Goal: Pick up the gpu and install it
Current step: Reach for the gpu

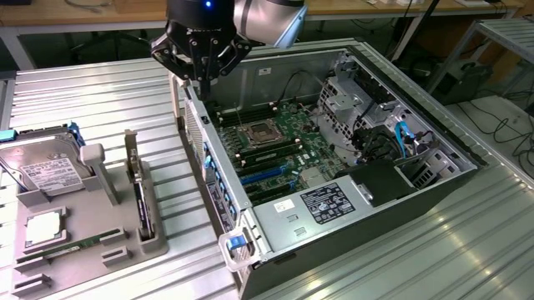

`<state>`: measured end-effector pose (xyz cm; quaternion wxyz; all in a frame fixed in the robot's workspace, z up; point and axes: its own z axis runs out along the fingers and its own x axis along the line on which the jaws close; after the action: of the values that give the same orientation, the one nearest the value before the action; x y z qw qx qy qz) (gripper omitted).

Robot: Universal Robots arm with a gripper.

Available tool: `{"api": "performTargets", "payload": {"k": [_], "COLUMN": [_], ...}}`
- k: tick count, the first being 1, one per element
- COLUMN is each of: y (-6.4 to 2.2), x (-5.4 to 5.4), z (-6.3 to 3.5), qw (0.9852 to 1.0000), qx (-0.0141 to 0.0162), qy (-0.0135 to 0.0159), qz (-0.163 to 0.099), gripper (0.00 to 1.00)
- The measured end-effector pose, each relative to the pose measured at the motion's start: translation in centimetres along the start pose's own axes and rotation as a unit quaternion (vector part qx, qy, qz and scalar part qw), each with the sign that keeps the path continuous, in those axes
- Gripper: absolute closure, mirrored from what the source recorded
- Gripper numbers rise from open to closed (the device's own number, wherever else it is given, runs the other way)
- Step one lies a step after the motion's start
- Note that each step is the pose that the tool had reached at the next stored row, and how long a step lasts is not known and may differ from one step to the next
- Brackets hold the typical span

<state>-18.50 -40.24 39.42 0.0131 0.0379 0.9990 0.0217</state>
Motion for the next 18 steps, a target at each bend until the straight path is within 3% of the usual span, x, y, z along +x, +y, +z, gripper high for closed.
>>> {"api": "performTargets", "payload": {"k": [18], "y": [-0.32], "x": [1.2], "z": [-0.05], "qw": [1.0], "qx": [0.0], "qy": [0.0], "qz": [0.0], "gripper": [0.89]}}
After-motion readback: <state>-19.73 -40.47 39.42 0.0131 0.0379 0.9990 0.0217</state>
